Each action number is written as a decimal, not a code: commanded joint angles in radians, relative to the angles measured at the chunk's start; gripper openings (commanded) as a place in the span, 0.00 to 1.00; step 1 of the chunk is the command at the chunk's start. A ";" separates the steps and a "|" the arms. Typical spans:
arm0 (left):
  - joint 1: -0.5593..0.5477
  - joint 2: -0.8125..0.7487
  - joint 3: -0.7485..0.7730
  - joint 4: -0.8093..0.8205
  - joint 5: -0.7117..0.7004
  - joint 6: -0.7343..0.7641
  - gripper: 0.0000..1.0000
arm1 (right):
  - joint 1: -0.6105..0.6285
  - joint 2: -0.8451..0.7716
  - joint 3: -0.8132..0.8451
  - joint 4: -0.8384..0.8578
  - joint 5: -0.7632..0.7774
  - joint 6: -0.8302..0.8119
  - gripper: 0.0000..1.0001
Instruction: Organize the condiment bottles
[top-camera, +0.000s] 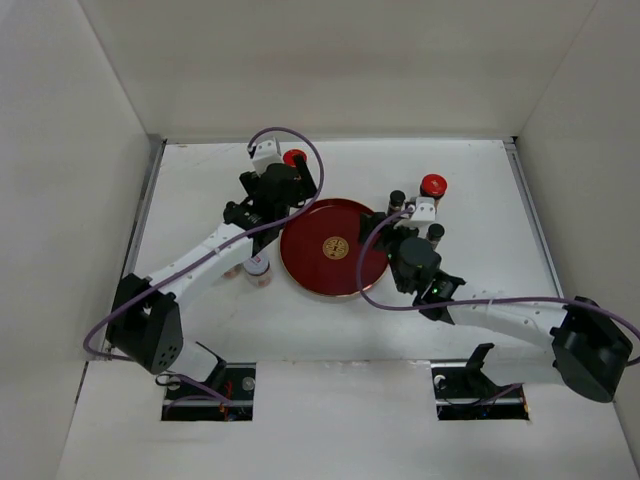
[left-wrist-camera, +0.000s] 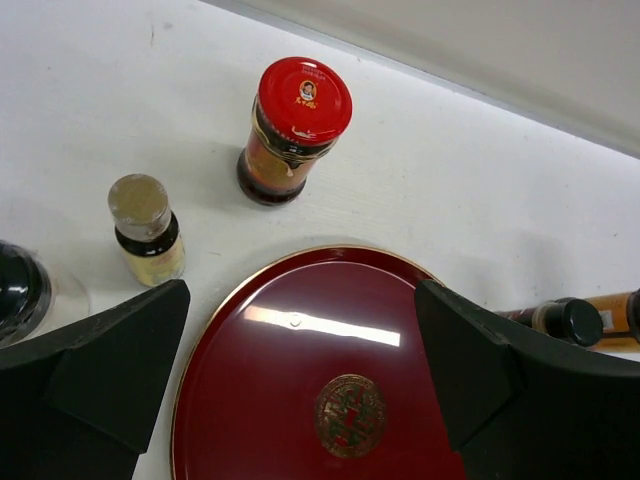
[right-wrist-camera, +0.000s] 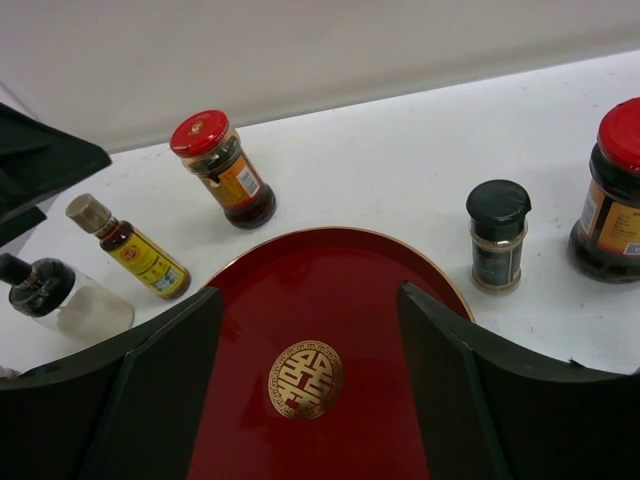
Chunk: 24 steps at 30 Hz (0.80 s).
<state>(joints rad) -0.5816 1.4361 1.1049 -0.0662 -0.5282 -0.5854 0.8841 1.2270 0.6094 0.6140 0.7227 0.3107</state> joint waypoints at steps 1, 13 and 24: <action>0.007 0.020 0.065 0.048 0.022 0.050 1.00 | -0.003 -0.037 -0.002 0.050 0.014 0.013 0.77; 0.116 0.088 0.246 0.141 0.095 0.205 1.00 | -0.079 -0.040 -0.028 0.014 -0.124 0.083 0.13; 0.203 0.460 0.691 -0.127 0.261 0.243 0.84 | -0.103 0.000 -0.019 0.000 -0.184 0.126 0.69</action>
<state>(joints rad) -0.3813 1.8431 1.7161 -0.0837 -0.3336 -0.3824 0.7910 1.2148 0.5819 0.5842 0.5785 0.4210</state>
